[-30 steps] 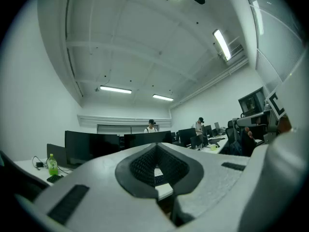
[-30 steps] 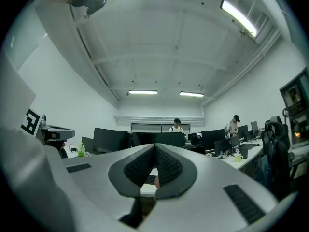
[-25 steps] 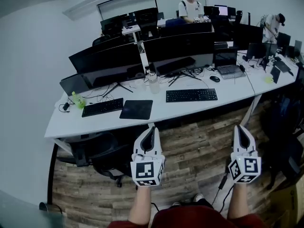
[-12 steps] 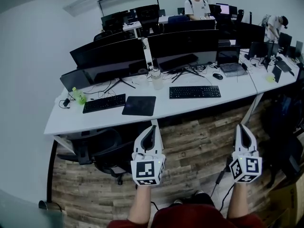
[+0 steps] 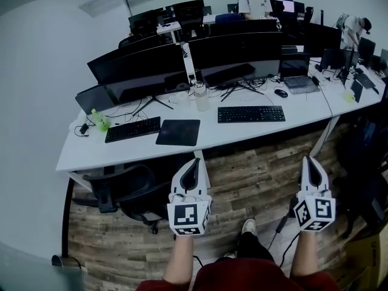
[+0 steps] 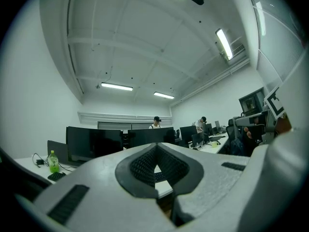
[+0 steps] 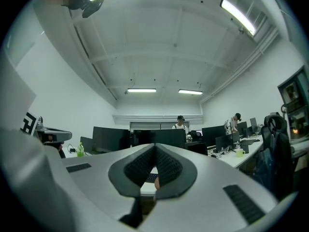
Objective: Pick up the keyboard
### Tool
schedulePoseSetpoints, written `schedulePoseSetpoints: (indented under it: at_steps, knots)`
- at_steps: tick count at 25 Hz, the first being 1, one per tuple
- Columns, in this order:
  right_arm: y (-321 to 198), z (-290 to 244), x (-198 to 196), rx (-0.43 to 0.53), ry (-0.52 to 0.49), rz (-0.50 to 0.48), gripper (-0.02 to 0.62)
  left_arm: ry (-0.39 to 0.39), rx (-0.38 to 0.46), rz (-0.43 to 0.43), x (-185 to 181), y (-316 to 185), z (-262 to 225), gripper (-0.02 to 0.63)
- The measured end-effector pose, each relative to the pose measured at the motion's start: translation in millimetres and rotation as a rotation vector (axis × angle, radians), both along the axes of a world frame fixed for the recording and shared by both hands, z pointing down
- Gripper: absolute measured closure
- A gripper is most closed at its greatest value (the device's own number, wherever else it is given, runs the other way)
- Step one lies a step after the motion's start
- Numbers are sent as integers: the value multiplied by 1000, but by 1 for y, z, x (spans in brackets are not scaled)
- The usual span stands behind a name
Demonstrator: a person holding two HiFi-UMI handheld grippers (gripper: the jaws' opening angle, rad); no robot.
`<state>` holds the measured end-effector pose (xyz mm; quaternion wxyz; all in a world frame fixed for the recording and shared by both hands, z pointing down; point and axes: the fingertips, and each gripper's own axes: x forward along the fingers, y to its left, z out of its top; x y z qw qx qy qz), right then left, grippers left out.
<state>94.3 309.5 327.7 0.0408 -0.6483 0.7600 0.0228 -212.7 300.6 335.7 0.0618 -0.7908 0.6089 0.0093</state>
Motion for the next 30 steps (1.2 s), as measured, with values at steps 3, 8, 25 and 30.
schedulePoseSetpoints:
  at_steps: [3,8,25,30]
  knots:
    - [-17,4,1,-1,-5,-7,598,-5,-1,-5,1,-16,2,600]
    - [-55,3,13,3,-11,-8,598,-15,-2,-6,12,-53,1,600]
    - [-237,15,103,-45,-40,31,598,-51,-37,18,95,-243,0,600]
    - [-286,26,133,-65,-59,39,598,-70,-66,12,120,-294,9,600]
